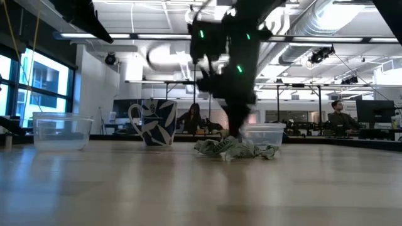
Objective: Pick and place Stevia / Truvia into bins
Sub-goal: Put the white stevia packet into the transparent container, then adjust the transparent container
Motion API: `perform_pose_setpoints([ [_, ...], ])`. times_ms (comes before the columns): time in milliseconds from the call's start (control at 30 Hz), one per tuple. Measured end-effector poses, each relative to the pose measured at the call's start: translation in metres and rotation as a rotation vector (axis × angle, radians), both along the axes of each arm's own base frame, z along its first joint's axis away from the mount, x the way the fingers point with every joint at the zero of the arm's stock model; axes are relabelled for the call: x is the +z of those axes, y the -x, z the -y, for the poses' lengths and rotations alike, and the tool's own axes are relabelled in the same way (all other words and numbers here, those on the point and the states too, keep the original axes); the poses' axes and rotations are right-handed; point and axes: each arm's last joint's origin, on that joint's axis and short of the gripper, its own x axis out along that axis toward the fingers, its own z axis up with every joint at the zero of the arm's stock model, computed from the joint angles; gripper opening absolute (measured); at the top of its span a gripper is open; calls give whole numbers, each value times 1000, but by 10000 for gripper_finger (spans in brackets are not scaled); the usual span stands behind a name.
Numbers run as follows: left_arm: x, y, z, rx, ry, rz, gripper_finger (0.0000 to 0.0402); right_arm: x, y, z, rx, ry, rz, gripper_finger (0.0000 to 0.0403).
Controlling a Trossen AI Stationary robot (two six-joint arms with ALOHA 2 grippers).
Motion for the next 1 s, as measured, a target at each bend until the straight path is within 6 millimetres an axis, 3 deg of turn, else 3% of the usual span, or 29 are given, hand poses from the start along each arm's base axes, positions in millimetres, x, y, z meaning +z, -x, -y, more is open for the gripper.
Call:
perform_pose_setpoints([
  [100, 0, 0, 0, 0, 0, 0, 200, 43, -7, 1, 24, 36, 122, 12],
  [200, 0, 0, 0, 0, 0, 0, 200, 61, -4, 8, 37, 41, 99, 5],
  [300, 0, 0, 0, 0, 0, 0, 200, 57, 11, 25, 28, 66, -17, 12],
  [433, 0, 0, 0, 0, 0, 0, 200, 36, 46, 46, 44, 48, -217, 5],
  [600, 0, 0, 0, 0, 0, 1, 200, 29, 63, 55, 89, 88, -187, 20],
  [767, 0, 0, 0, 0, 0, 0, 200, 12, 66, 57, 100, 126, -200, 80],
  [1000, 0, 0, 0, 0, 0, 0, 200, 17, 65, 44, 136, 207, -179, 188],
])
